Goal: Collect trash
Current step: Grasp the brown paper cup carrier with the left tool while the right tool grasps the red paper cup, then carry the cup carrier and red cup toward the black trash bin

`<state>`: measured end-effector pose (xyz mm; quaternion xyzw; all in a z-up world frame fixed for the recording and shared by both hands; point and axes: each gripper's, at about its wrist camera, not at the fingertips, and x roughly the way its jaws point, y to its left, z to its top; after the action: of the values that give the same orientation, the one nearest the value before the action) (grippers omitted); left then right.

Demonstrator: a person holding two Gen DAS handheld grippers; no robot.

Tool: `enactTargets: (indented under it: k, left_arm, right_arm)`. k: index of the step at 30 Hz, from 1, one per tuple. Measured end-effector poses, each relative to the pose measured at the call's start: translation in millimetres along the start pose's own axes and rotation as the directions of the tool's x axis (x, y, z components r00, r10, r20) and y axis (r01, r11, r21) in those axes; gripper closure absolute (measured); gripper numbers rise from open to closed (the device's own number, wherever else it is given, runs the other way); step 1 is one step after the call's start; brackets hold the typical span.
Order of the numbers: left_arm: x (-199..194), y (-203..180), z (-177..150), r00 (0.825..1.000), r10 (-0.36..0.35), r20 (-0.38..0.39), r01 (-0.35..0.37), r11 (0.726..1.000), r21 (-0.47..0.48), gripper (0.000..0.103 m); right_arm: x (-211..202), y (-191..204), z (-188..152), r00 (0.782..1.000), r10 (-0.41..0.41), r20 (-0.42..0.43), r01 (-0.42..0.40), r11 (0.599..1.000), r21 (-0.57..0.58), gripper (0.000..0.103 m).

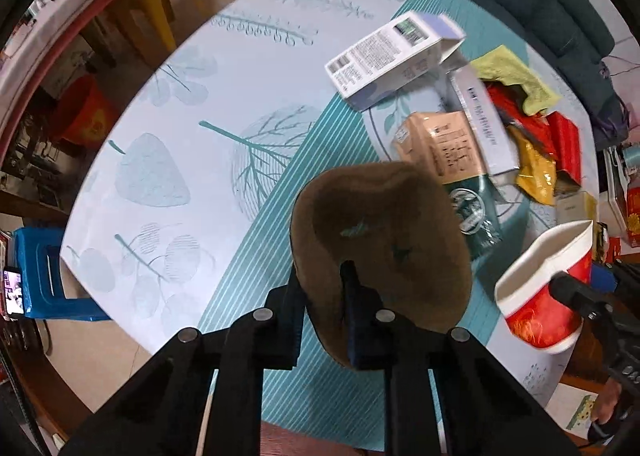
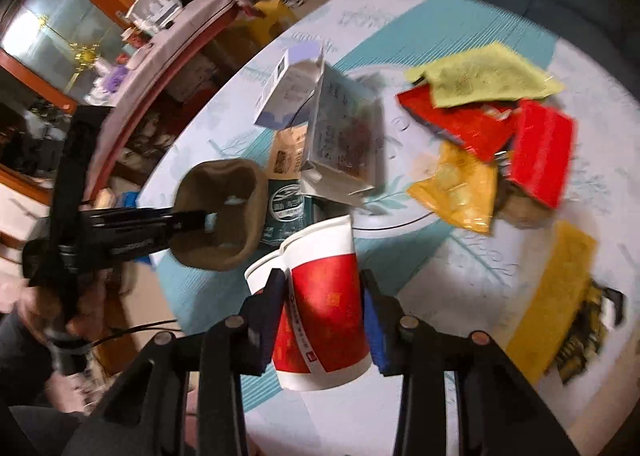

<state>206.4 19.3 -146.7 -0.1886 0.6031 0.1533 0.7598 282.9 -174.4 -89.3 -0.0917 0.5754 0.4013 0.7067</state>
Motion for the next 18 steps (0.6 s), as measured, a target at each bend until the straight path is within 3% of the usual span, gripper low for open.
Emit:
enactTargets:
  k: [3,9,18]
  left_arm:
    - [-15,1,-4,0.999,-0.009,0.036,0.009,1.0,0.003,0.09]
    - [-49,16,-13,0.995,-0.021,0.097,0.019,1.0,0.023,0.093]
    - [-81,33,-23,0.986,-0.065,0.152,0.051,0.994,0.099,0.093]
  right_arm:
    - [-10,10,-14,0.995,-0.089,0.046,0.089,0.996,0.001,0.066]
    - [-25,23,-32,0.983,-0.147,0.112,0.141,0.988,0.065,0.067]
    - [-42,47,-33,0.961,-0.201,0.191,0.178,0.975,0.133,0.067]
